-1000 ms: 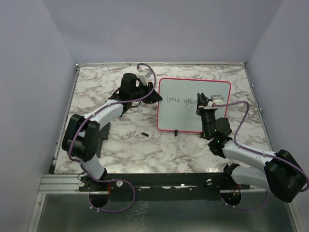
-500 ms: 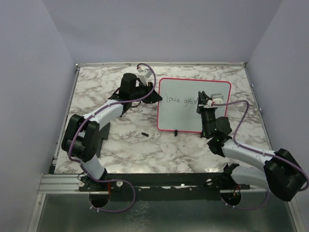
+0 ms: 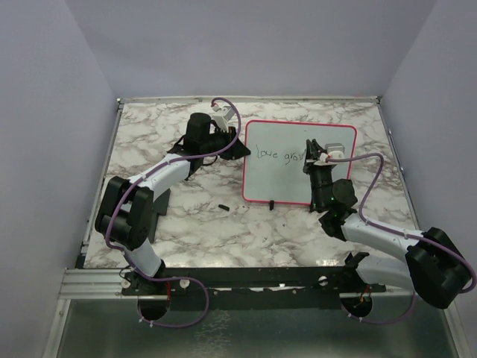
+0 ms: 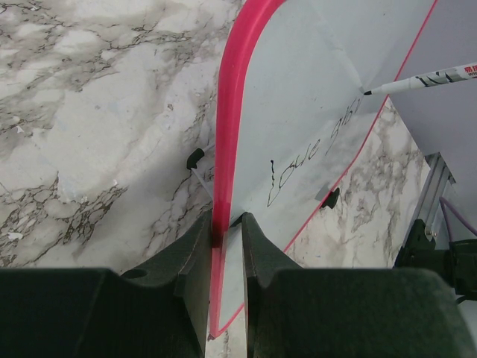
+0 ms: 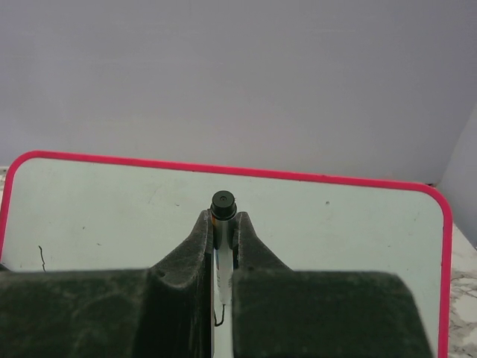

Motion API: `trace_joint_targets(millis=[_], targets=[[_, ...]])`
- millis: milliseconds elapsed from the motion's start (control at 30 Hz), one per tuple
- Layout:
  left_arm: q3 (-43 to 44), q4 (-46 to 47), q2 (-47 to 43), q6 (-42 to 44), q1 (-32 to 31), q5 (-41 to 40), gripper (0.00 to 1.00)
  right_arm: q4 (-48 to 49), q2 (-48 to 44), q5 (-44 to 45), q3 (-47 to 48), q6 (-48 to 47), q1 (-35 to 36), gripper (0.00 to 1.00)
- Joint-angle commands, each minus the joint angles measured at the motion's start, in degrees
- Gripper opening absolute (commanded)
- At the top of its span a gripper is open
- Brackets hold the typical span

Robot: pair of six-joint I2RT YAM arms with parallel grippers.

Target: Write a sentence on the whiteboard

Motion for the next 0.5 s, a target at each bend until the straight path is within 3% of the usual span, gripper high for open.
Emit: trace_joint_targets(millis=[0, 467], targets=[[0.15, -0.18, -2.18, -0.12, 0.08, -0.40, 0.04, 0.14, -0.80, 2.67, -1.02, 0.51, -0.10, 0.01], [0.20, -0.08, -2.10, -0.22, 0.08, -0.32, 0.04, -2.34, -2.13, 2.31, -3.45, 3.03, -0.06, 0.01]])
